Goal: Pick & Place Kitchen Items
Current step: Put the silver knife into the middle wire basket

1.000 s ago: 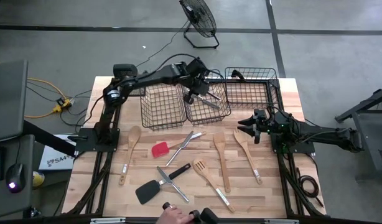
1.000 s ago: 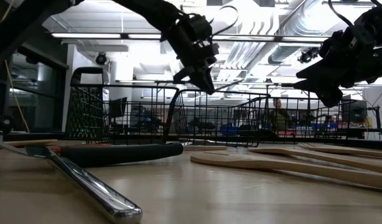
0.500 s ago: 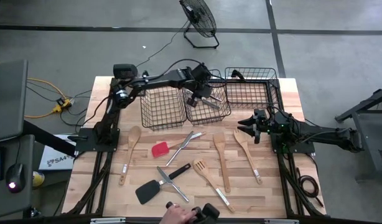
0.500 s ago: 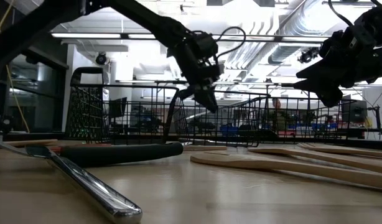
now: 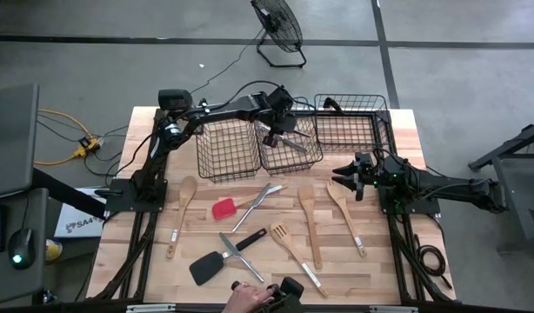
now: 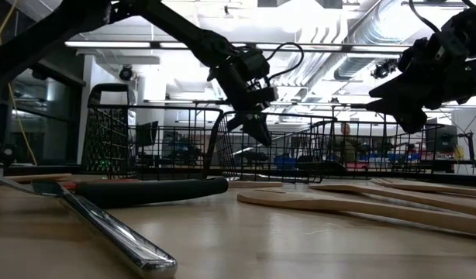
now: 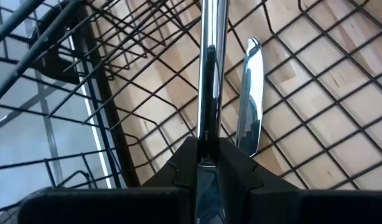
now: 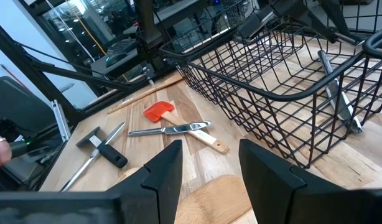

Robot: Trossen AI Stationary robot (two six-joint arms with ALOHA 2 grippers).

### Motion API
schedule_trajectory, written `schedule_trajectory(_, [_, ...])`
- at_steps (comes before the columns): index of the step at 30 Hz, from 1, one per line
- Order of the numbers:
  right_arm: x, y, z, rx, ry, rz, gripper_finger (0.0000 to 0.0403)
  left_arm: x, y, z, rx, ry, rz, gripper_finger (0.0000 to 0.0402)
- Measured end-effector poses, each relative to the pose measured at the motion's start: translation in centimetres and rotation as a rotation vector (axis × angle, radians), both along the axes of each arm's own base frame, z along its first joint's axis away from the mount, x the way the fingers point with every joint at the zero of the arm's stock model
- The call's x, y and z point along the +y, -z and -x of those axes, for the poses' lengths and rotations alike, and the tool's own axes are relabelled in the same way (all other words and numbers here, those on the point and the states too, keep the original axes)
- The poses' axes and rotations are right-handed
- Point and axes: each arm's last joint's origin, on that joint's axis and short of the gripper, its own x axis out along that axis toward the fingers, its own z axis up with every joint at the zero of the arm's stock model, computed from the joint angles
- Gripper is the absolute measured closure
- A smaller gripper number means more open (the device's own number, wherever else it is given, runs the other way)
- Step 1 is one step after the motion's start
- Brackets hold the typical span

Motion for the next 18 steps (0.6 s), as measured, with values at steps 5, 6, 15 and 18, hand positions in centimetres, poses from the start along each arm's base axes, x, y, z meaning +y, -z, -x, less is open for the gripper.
schedule_trajectory(5, [0.0, 0.0, 0.0, 0.000, 0.000, 0.000, 0.0252, -0.1, 0.0, -0.1, -0.015, -0.006, 0.025, 0.0369])
schedule_trajectory(6, [0.0, 0.0, 0.0, 0.000, 0.000, 0.000, 0.0252, -0.1, -0.1, -0.2, -0.028, -0.011, 0.037, 0.0369])
schedule_trajectory(15, [0.0, 0.0, 0.0, 0.000, 0.000, 0.000, 0.0252, -0.7, -1.6, -0.8, -0.112, -0.107, 0.141, 0.0369])
schedule_trajectory(18, [0.0, 0.0, 0.0, 0.000, 0.000, 0.000, 0.0252, -0.8, -2.1, -1.1, -0.141, -0.138, 0.164, 0.0369])
